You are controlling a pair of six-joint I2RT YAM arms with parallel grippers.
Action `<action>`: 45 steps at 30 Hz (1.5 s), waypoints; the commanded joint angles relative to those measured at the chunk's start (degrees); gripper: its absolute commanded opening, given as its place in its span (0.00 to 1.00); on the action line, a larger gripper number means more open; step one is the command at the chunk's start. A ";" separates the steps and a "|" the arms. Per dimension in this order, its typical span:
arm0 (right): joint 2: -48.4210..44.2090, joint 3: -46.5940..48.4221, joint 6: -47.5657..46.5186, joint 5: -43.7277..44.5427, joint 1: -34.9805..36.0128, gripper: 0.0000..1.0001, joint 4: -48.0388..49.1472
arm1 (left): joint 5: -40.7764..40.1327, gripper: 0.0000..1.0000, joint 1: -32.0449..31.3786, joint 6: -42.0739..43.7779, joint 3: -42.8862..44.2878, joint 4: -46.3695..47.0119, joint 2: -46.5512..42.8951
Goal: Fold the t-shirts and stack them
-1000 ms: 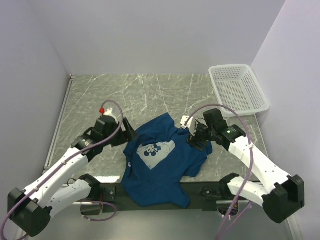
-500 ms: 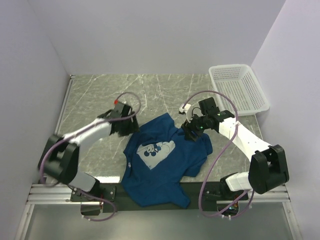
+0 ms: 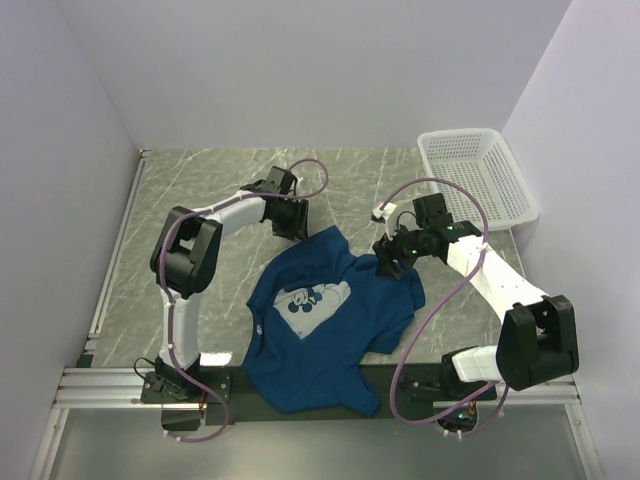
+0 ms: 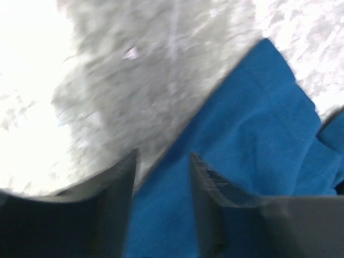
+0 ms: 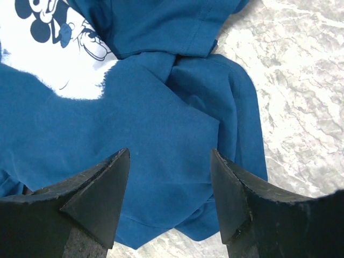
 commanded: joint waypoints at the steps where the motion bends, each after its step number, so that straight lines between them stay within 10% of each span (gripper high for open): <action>1: -2.79 -0.06 0.33 -2.25 -1.29 0.68 0.66 | 4.49 0.42 -1.33 4.61 2.92 -3.66 2.02; 7: -2.53 0.12 0.15 -2.96 -2.17 0.68 0.22 | 5.37 0.02 -2.65 5.05 1.34 -3.66 0.62; 13: -2.27 0.03 0.15 -2.52 -2.35 0.68 0.48 | -5.06 0.00 1.46 3.04 -3.31 -2.88 -6.67; 20: -0.42 0.56 0.50 -0.94 -2.35 0.67 1.01 | -15.81 0.00 22.62 -6.20 -3.41 -1.47 -11.77; 27: 1.95 0.91 -0.20 1.70 -2.09 0.67 0.93 | -19.40 0.60 25.91 -7.34 5.99 -3.58 -14.47; 30: 2.92 1.26 -1.60 3.10 -1.47 0.67 0.40 | -19.85 0.69 25.82 -8.22 5.65 -2.61 -21.86; 45: 16.43 9.43 -0.82 13.02 16.53 0.65 -1.01 | 4.93 0.71 25.82 -12.52 -37.24 -1.29 -73.70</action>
